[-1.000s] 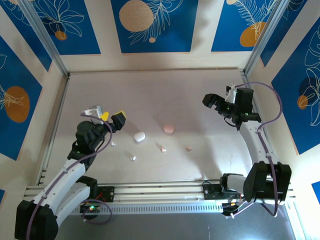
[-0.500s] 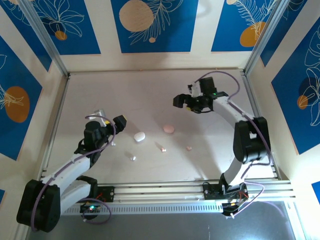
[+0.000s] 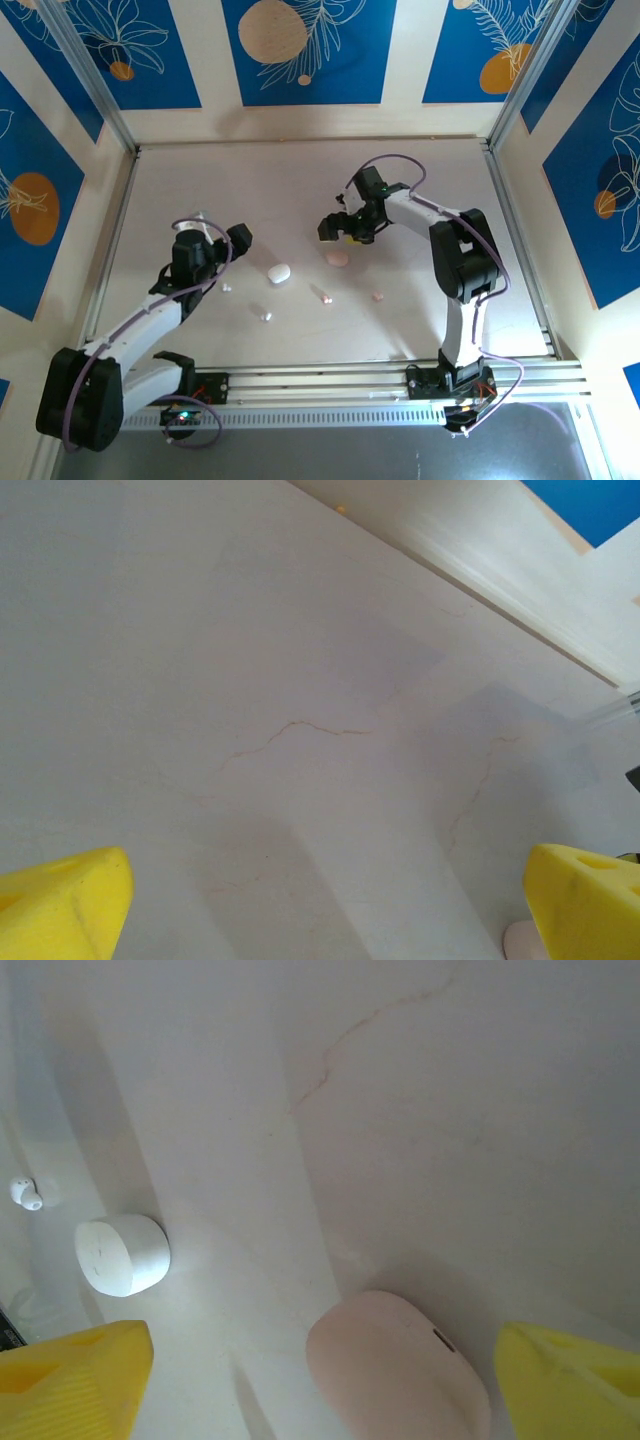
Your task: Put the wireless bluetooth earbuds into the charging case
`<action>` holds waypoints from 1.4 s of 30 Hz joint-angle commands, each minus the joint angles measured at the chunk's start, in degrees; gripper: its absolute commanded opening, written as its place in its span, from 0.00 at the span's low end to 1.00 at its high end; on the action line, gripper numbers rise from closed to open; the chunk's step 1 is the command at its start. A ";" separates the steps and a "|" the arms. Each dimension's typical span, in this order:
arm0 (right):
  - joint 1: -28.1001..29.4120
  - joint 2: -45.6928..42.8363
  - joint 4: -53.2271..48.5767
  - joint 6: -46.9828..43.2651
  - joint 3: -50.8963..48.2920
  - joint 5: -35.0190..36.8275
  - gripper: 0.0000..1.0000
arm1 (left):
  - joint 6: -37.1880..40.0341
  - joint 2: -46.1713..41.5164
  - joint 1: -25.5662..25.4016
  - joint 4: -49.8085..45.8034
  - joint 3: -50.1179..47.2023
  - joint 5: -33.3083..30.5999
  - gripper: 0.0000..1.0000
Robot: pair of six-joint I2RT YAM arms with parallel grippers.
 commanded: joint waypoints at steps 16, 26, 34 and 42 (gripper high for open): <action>6.96 -5.42 -5.36 2.59 -4.19 4.80 0.71 | 0.97 1.74 -0.78 1.66 1.14 1.91 1.00; 9.28 -7.13 -9.30 2.06 -3.68 14.63 0.72 | 2.82 0.56 -0.78 1.35 0.84 3.70 1.00; 13.60 -5.28 -9.15 2.04 -1.79 22.56 0.79 | 3.75 -0.58 -0.79 2.01 0.10 3.98 1.00; 17.01 -0.38 -12.32 1.10 2.00 29.47 0.72 | 4.10 -0.81 -0.78 1.48 0.34 4.36 1.00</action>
